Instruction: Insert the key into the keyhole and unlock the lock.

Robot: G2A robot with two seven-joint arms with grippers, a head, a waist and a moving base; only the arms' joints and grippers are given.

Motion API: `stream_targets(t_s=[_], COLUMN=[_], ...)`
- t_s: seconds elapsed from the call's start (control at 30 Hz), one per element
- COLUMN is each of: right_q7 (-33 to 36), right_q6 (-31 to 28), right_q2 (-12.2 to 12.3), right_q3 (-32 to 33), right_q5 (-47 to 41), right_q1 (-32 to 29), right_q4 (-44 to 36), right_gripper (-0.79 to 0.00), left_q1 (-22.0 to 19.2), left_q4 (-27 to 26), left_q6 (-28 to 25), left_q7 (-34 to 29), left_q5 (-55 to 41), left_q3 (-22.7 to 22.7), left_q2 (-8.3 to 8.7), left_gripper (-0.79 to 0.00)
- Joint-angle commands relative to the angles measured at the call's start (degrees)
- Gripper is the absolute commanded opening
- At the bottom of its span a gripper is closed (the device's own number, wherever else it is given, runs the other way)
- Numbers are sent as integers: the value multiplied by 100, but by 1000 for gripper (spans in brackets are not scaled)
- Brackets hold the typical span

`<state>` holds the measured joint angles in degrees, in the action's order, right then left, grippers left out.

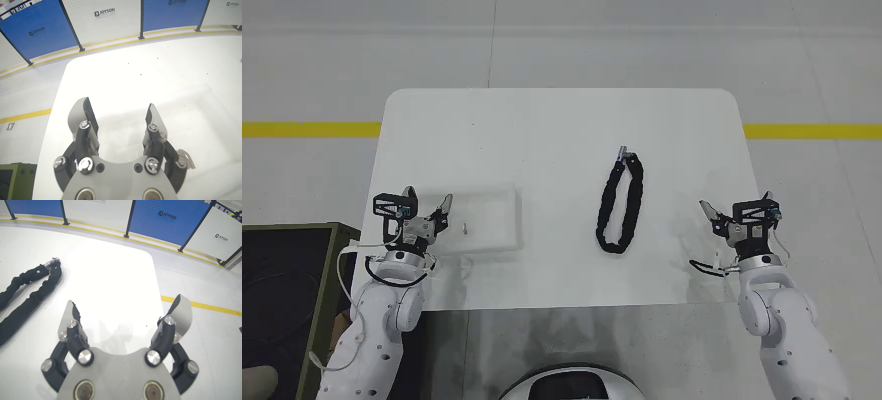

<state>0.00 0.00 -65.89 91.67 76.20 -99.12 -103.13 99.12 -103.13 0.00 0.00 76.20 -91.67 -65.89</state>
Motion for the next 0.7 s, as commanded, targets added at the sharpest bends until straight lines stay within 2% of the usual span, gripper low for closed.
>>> stream_targets(t_s=[0.0,0.23,0.27,0.37,0.43,0.57,0.67], right_q7=[0,0,0,0,0,0,0], right_q6=[0,0,0,0,0,0,0], right_q2=[0,0,0,0,0,0,0], right_q3=[0,0,0,0,0,0,0], right_q5=[0,0,0,0,0,0,0], right_q1=[0,0,0,0,0,0,0], right_q4=[0,0,0,0,0,0,0], right_gripper=[0,0,0,0,0,0,0], left_q1=[0,0,0,-64,-135,-192,-328], left_q4=[0,0,0,-142,-458,-1609,-2379], left_q6=[0,0,0,-89,-85,118,313], left_q7=[0,0,0,-201,-616,-1777,-3451], left_q5=[0,0,0,-187,-319,-857,-1498], left_q3=[0,0,0,9,-78,-354,-537], left_q2=[0,0,0,-9,-7,-8,7], left_gripper=[-219,-219,0,0,0,0,0])
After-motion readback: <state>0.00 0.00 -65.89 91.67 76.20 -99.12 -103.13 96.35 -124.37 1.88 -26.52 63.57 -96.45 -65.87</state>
